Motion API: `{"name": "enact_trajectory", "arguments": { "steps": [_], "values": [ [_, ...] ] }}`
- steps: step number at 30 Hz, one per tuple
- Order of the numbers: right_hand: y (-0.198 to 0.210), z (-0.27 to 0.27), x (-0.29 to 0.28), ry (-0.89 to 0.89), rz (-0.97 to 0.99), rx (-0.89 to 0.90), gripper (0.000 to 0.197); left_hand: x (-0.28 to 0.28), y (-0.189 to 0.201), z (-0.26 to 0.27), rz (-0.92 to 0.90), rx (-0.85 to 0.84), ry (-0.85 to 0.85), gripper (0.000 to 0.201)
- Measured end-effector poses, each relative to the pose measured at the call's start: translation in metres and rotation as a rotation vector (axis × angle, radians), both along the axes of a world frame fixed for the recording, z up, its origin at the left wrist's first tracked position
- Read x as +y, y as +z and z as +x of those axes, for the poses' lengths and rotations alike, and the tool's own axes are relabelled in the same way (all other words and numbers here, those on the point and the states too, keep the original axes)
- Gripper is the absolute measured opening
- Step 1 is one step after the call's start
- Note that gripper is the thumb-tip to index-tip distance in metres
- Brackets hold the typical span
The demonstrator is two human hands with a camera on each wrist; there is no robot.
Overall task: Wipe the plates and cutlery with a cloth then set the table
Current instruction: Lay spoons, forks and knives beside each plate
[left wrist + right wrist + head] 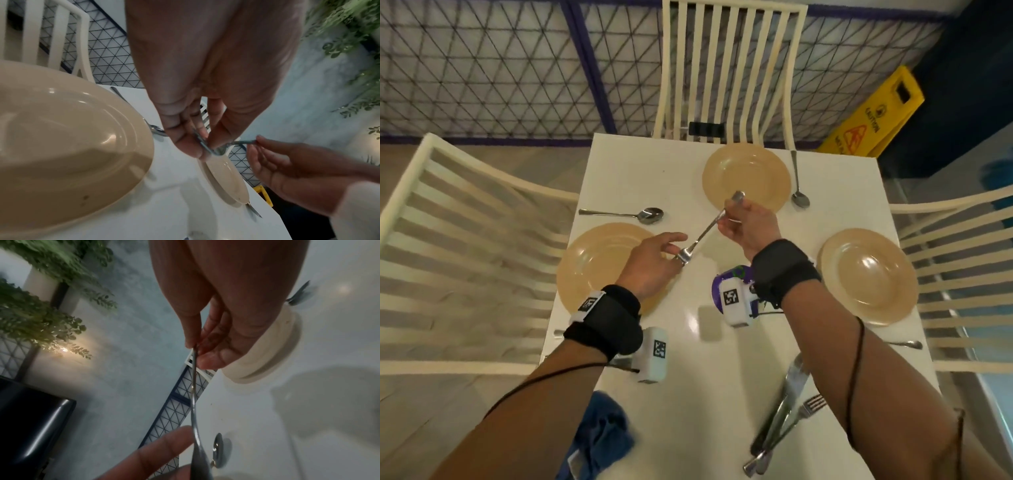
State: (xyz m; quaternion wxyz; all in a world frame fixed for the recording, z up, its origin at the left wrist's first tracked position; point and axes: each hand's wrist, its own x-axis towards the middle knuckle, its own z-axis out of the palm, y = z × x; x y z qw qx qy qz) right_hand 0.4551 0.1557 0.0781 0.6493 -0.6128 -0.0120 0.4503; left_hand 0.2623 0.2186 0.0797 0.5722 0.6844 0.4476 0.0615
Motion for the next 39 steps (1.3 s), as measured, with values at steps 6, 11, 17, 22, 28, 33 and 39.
{"name": "enact_trajectory", "arguments": {
  "steps": [6, 11, 17, 22, 28, 33, 39],
  "values": [
    [0.003, 0.024, 0.077, 0.166, -0.132, -0.117, 0.02, 0.045, 0.002, 0.052, 0.064, 0.026, 0.044, 0.02],
    [-0.011, 0.043, 0.133, 0.348, -0.302, -0.281, 0.013, 0.098, -0.008, 0.098, 0.085, 0.098, 0.084, 0.007],
    [-0.046, 0.062, 0.183, 0.585, -0.61, -0.718, 0.015, 0.145, -0.033, 0.138, 0.059, 0.184, 0.129, 0.009],
    [-0.068, 0.076, 0.215, 0.591, -0.719, -0.81, 0.009, 0.167, -0.058, 0.156, 0.036, 0.23, 0.143, 0.01],
    [-0.085, 0.078, 0.231, 0.694, -0.754, -0.87, 0.026, 0.177, -0.074, 0.162, 0.08, 0.305, 0.089, 0.019],
    [-0.09, 0.076, 0.237, 0.763, -0.774, -0.924, 0.042, 0.182, -0.079, 0.162, 0.109, 0.355, 0.093, 0.008],
    [-0.093, 0.075, 0.247, 0.805, -0.803, -0.985, 0.053, 0.185, -0.077, 0.163, 0.192, 0.391, 0.048, 0.014]
  ]
}}
